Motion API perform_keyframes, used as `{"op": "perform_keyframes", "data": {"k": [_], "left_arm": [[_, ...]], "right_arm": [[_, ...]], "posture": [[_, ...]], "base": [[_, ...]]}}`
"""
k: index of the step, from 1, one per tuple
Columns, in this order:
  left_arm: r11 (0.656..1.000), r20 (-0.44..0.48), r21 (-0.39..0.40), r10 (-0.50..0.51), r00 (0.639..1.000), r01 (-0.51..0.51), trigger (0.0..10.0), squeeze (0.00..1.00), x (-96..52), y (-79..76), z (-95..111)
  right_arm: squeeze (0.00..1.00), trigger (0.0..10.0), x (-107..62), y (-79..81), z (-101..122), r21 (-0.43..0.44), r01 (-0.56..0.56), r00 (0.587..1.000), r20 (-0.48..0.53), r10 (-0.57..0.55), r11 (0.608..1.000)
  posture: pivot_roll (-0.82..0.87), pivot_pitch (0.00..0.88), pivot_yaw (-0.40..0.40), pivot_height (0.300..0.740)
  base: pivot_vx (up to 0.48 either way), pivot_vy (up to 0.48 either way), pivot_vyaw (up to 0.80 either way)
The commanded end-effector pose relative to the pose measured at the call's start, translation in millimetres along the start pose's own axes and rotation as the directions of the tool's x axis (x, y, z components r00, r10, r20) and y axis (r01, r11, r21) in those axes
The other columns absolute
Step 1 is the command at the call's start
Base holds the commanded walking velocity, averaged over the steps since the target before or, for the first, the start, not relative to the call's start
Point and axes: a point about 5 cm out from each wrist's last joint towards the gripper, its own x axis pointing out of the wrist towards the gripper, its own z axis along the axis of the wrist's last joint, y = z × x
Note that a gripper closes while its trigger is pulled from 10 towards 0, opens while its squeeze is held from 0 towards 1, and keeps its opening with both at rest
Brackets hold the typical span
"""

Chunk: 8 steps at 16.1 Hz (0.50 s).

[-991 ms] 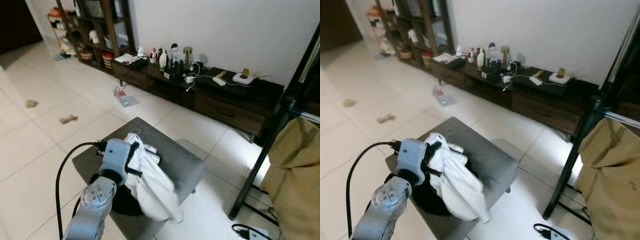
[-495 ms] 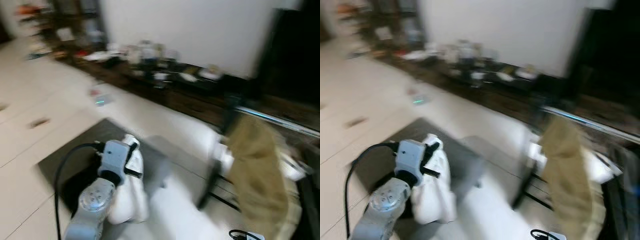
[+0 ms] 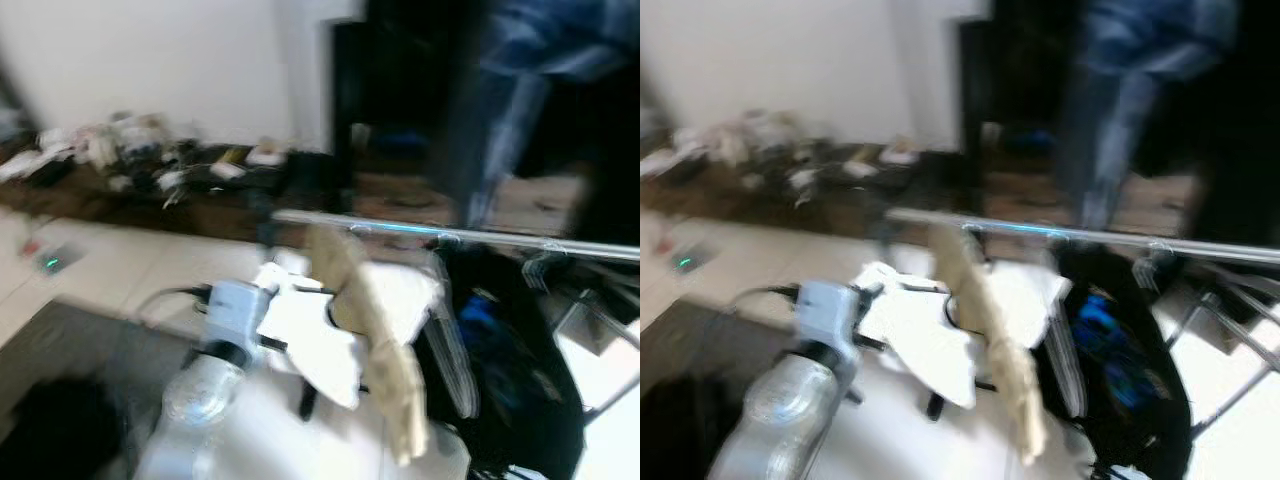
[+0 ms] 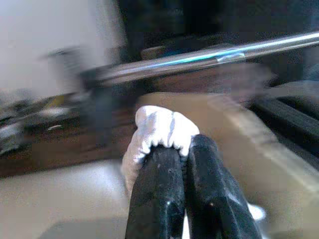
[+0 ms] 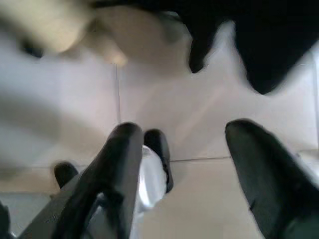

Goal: Hang hanger

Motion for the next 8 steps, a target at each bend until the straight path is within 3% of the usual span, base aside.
{"op": "perform_keyframes", "data": {"k": [1,4,8], "left_arm": [[0.999,0.019,0.030,0.028,0.999,-0.029,10.0,0.00,-3.0,9.9,4.3],[0.999,0.018,0.032,0.035,0.999,-0.035,10.0,0.00,-2.7,10.7,4.5],[0.998,0.014,0.044,0.040,0.999,-0.040,10.0,0.00,-4.2,8.1,3.8]], "right_arm": [[0.00,10.0,0.9,8.1,-0.6,0.001,-0.018,1.000,-0.007,0.018,1.000],[0.00,10.0,1.7,11.5,2.2,-0.001,-0.022,1.000,-0.003,0.022,1.000],[0.00,10.0,3.3,15.5,12.8,-0.010,-0.035,0.999,0.024,0.035,0.999]], "posture": [[-0.04,0.058,0.050,0.740],[-0.04,0.062,0.050,0.740],[-0.04,0.069,0.049,0.740]], "base": [[0.000,0.000,-0.77],[0.000,0.000,-0.78],[0.000,0.000,0.00]]}}
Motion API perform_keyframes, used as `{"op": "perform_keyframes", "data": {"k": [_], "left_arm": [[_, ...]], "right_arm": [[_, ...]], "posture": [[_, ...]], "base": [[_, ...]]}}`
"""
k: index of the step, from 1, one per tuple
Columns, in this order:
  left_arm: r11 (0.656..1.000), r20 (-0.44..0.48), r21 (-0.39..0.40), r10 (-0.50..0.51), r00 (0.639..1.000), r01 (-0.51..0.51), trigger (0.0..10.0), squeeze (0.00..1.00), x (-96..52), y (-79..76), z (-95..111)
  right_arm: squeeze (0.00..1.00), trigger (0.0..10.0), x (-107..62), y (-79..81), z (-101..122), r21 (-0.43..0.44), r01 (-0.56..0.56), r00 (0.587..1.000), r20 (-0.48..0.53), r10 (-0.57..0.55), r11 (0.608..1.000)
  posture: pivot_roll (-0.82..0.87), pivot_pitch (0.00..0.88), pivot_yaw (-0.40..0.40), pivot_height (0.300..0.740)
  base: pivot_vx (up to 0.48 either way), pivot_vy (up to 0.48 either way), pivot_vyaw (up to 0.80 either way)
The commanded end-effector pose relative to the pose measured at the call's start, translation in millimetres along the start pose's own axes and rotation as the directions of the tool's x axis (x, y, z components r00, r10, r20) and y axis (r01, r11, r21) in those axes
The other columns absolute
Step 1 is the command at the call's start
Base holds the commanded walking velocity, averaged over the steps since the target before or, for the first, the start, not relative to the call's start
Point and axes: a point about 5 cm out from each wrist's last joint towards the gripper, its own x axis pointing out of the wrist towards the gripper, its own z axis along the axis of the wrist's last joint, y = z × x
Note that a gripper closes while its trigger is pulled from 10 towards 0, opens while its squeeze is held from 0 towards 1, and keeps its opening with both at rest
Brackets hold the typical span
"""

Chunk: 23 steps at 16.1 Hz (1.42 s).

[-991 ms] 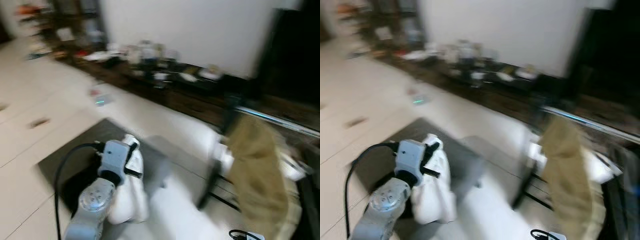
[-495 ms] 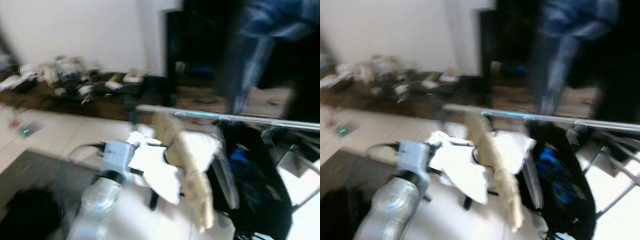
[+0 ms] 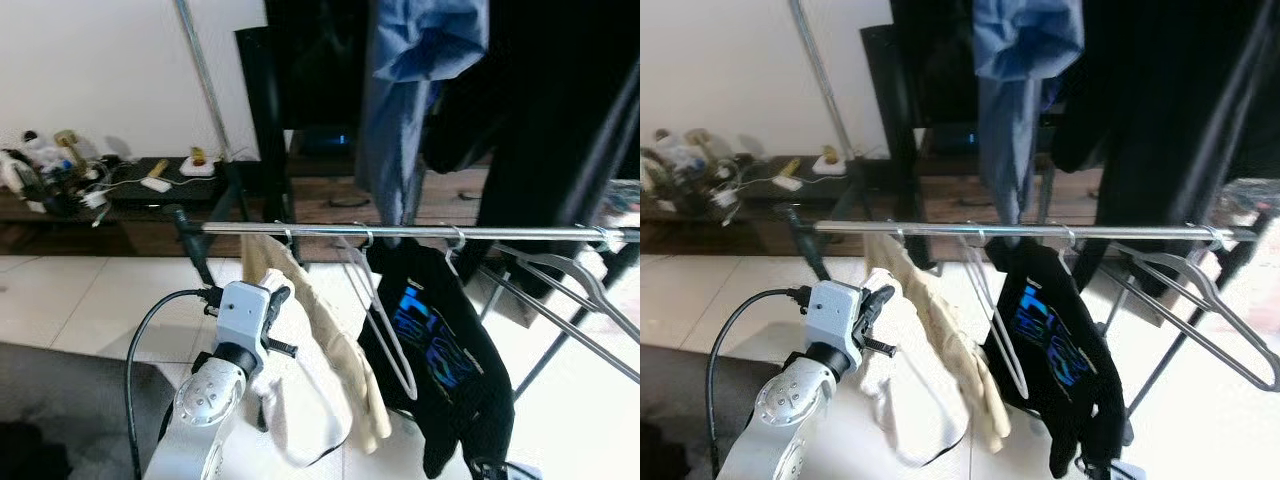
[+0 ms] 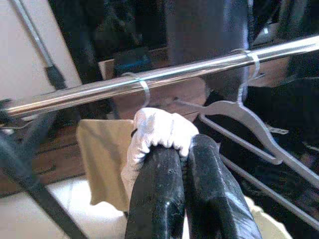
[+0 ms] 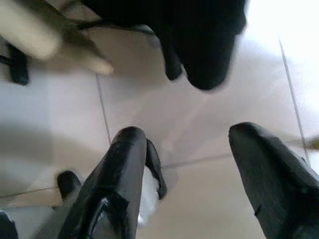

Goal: Hang hanger

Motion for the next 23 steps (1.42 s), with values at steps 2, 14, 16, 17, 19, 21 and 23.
{"op": "perform_keyframes", "data": {"k": [2,14,16,17,19,21,23], "left_arm": [[1.000,0.013,0.008,0.016,1.000,-0.016,10.0,0.00,-4.6,0.4,2.5],[0.991,-0.439,0.120,-0.007,0.899,0.066,10.0,0.00,-25.0,5.2,-69.7],[0.992,-0.413,0.104,-0.025,0.911,0.075,10.0,0.00,-20.5,1.5,-67.6],[0.994,-0.362,0.075,-0.049,0.931,0.081,10.0,0.00,-19.1,-3.4,-61.4],[0.996,-0.315,0.067,-0.039,0.948,0.063,10.0,0.00,-21.7,-4.1,-56.9],[0.999,-0.309,0.039,-0.020,0.951,0.034,10.0,0.00,-25.4,-2.0,-57.3],[1.000,-0.300,0.008,0.030,0.954,-0.029,10.0,0.00,-30.3,6.0,-60.4]], "right_arm": [[0.00,10.0,0.4,4.8,-1.5,-0.002,-0.010,1.000,-0.008,0.010,1.000],[0.00,10.0,3.2,24.8,33.4,-0.313,-0.206,0.973,0.036,0.229,0.927],[0.00,10.0,2.9,25.7,25.6,-0.334,-0.198,0.976,0.021,0.217,0.922],[0.00,10.0,2.8,23.7,20.3,-0.269,-0.161,0.984,0.032,0.176,0.950],[0.00,10.0,3.2,29.3,10.0,-0.159,-0.111,0.993,0.019,0.115,0.981],[0.00,10.0,2.5,25.6,1.7,-0.075,-0.076,0.997,-0.006,0.076,0.994],[0.00,10.0,0.0,18.6,-14.6,-0.016,-0.047,0.997,-0.061,0.046,0.999]], "posture": [[-0.04,0.073,0.047,0.740],[-0.08,0.081,0.042,0.740],[-0.09,0.078,0.042,0.740],[-0.08,0.076,0.044,0.740],[-0.08,0.077,0.045,0.740],[-0.07,0.077,0.046,0.740],[-0.07,0.077,0.046,0.740]], "base": [[0.000,0.000,0.00],[0.000,0.000,0.00],[0.000,0.000,0.00],[0.000,0.000,0.00],[0.000,0.000,0.00],[0.000,0.000,0.00],[0.000,0.000,0.00]]}}
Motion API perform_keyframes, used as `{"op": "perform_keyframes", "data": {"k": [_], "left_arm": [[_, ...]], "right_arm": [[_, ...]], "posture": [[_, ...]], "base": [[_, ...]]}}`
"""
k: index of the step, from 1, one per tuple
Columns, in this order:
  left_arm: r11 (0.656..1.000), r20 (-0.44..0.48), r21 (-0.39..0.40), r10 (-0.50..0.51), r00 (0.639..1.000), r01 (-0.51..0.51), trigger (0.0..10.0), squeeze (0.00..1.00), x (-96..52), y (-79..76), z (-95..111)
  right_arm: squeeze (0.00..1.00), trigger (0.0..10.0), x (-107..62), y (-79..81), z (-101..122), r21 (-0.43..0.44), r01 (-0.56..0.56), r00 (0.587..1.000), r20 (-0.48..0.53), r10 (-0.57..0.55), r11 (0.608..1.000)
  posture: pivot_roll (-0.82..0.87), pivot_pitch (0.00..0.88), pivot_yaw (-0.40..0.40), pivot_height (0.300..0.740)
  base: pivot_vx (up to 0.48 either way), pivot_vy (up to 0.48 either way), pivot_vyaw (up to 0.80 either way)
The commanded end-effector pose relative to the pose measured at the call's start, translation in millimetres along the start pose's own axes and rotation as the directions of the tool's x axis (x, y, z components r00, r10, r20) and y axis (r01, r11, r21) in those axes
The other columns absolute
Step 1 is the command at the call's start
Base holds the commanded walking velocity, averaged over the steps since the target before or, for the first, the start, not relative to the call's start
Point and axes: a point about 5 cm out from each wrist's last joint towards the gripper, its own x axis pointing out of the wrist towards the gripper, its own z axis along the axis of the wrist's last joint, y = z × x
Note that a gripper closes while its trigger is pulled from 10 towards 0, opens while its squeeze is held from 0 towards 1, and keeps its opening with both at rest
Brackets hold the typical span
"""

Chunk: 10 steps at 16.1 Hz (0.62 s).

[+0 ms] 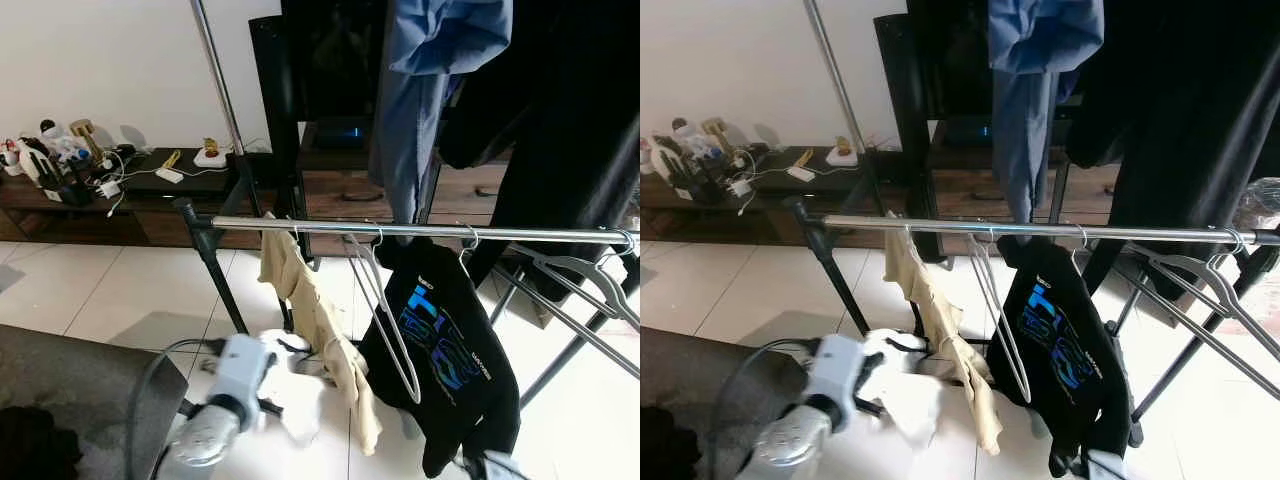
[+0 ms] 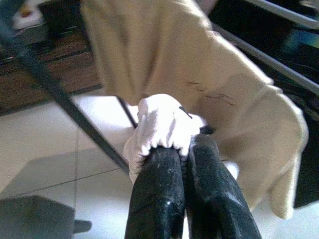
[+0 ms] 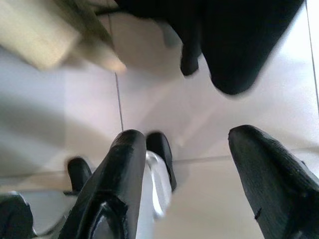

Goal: Hang hanger

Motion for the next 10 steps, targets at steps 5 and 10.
{"op": "perform_keyframes", "data": {"k": [5,10], "left_arm": [[0.999,0.030,-0.049,0.022,0.999,-0.021,10.0,0.00,-2.4,1.6,0.0],[0.999,0.043,-0.048,0.015,0.999,-0.013,10.0,0.00,-1.4,0.1,2.5]], "right_arm": [[0.00,10.0,-0.6,2.9,-9.2,0.033,-0.003,0.999,-0.033,0.004,0.999],[0.00,10.0,-0.4,7.2,-10.9,0.010,-0.018,0.999,-0.040,0.018,1.000]], "posture": [[-0.07,0.080,0.045,0.740],[-0.07,0.076,0.046,0.740]], "base": [[0.000,0.000,0.00],[-0.145,0.000,0.00]]}}
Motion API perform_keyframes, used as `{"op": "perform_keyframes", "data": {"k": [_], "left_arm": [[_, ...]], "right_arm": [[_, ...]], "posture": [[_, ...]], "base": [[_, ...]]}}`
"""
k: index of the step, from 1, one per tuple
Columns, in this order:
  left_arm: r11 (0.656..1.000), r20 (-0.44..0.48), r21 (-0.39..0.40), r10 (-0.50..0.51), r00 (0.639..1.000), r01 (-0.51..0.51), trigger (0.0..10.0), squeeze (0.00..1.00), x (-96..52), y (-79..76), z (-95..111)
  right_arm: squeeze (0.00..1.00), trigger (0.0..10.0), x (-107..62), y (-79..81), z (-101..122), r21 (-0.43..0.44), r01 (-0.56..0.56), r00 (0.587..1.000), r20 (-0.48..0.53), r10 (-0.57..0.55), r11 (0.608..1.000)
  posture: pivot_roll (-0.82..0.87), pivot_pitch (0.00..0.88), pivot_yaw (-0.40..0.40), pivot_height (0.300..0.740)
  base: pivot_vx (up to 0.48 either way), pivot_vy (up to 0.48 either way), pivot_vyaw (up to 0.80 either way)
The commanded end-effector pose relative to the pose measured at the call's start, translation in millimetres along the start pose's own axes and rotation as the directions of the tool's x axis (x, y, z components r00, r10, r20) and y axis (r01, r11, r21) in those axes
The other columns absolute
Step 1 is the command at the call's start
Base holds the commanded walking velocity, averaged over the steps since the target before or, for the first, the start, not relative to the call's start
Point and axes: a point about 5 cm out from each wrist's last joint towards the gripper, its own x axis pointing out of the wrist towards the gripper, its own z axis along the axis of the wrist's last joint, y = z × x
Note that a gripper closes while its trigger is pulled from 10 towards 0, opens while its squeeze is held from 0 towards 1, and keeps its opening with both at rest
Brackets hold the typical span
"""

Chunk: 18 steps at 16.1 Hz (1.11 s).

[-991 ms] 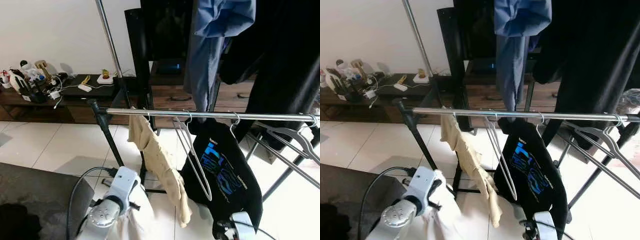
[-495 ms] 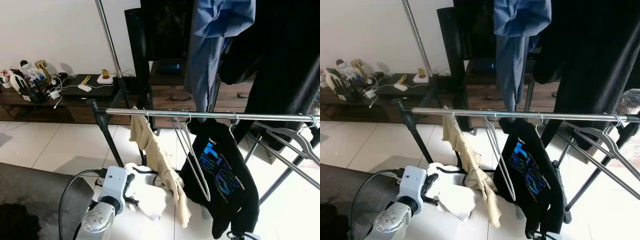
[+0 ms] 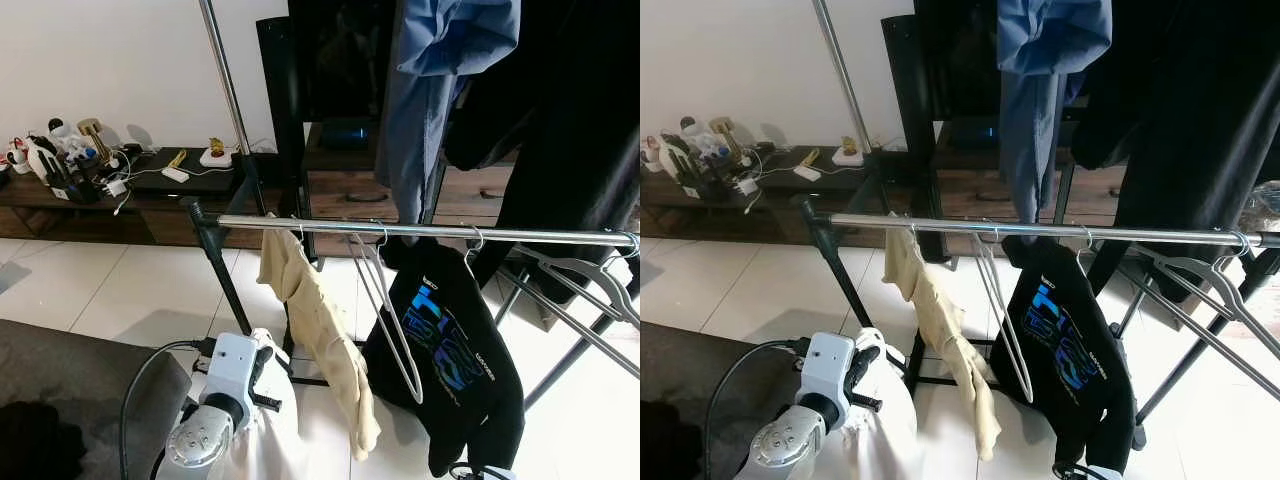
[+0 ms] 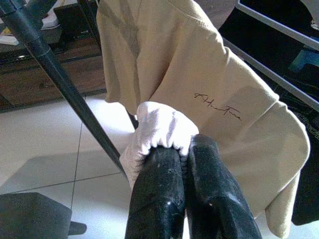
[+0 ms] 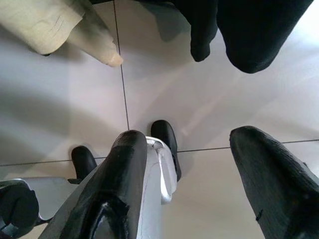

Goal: Hang hanger

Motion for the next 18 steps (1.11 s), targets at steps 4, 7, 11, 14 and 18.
{"op": "perform_keyframes", "data": {"k": [4,7,11,14,18], "left_arm": [[1.000,0.013,-0.001,-0.006,1.000,0.006,10.0,0.00,-1.0,-0.3,0.8],[1.000,0.013,0.002,-0.010,1.000,0.010,10.0,0.00,-1.2,-1.7,0.1],[1.000,0.013,0.005,-0.011,1.000,0.011,10.0,0.00,-0.9,-2.3,0.3],[1.000,0.016,0.004,-0.013,1.000,0.013,10.0,0.00,-0.5,-2.9,1.0],[1.000,0.018,0.004,-0.014,1.000,0.014,10.0,0.00,-0.3,-3.1,1.7]], "right_arm": [[0.00,10.0,-0.3,0.8,-4.1,-0.003,-0.003,1.000,-0.018,0.003,1.000],[0.00,10.0,-0.5,0.0,-4.8,-0.010,-0.005,1.000,-0.021,0.005,1.000],[0.00,10.0,-0.6,-1.6,-4.3,-0.012,-0.001,1.000,-0.020,0.000,1.000],[0.00,10.0,-0.6,-2.8,-3.3,-0.012,0.005,1.000,-0.016,-0.005,1.000],[0.00,10.0,-0.6,-4.1,-1.7,-0.004,0.013,1.000,-0.008,-0.013,1.000]], "posture": [[-0.07,0.069,0.045,0.740],[-0.07,0.060,0.043,0.740],[-0.07,0.059,0.042,0.740],[-0.07,0.063,0.039,0.740],[-0.07,0.069,0.038,0.740]], "base": [[-0.270,0.000,0.00],[-0.339,0.000,0.00],[-0.308,0.000,0.00],[-0.300,0.000,0.00],[-0.298,0.000,0.00]]}}
